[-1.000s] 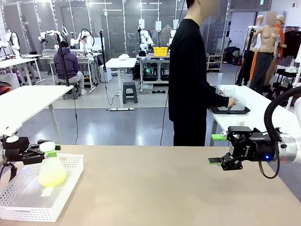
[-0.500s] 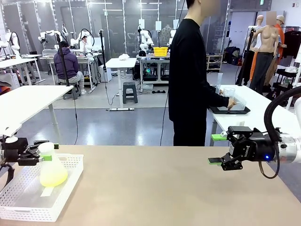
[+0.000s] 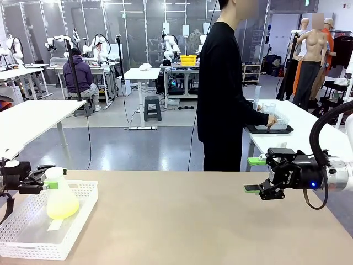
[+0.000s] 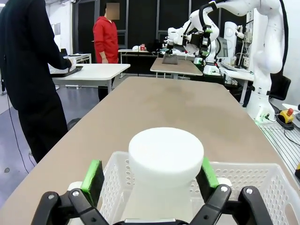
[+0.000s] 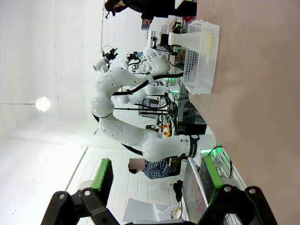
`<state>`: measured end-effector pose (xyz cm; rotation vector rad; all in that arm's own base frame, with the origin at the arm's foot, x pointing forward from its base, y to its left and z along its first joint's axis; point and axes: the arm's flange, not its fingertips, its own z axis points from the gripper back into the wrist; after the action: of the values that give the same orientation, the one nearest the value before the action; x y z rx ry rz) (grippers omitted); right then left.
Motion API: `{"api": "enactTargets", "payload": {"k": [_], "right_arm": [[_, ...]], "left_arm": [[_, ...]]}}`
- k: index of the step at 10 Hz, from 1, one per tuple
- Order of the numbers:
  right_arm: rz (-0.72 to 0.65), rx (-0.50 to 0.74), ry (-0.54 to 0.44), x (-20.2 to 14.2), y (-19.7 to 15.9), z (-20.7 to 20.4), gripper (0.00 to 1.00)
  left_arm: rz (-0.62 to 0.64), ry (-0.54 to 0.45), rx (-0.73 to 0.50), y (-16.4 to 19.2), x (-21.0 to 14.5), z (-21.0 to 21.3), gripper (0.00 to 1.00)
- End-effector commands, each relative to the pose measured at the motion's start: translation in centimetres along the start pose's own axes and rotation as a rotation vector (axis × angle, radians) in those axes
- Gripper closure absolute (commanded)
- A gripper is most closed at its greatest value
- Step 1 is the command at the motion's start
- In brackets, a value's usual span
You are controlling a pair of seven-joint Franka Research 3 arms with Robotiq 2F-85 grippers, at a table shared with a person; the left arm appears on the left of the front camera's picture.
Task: Prepare the solutions needed for the experiment.
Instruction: When the human places the Big flask in the center of the table, pick up the Big flask and place it in the left Organizing basket.
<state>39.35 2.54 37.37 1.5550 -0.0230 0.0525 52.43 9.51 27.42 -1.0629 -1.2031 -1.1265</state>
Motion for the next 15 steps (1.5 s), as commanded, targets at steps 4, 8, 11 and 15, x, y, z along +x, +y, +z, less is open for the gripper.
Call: {"api": "enactTargets", "payload": {"k": [4, 8, 11, 15], "right_arm": [[0.013, 0.008, -0.002, -0.1, 0.1, 0.0, 0.06], [0.013, 0.008, -0.002, -0.1, 0.1, 0.0, 0.06], [0.013, 0.008, -0.002, -0.1, 0.1, 0.0, 0.06], [0.013, 0.008, -0.002, -0.1, 0.1, 0.0, 0.06]], "left_arm": [[-0.015, -0.003, -0.003, -0.1, 0.0, -0.1, 0.00], [-0.017, 0.028, 0.035, -0.2, 1.2, 2.5, 0.00], [0.016, 0.004, 0.080, -1.4, 0.9, 5.3, 0.00], [0.199, -0.044, 0.120, -5.1, 4.5, 7.8, 0.00]]}}
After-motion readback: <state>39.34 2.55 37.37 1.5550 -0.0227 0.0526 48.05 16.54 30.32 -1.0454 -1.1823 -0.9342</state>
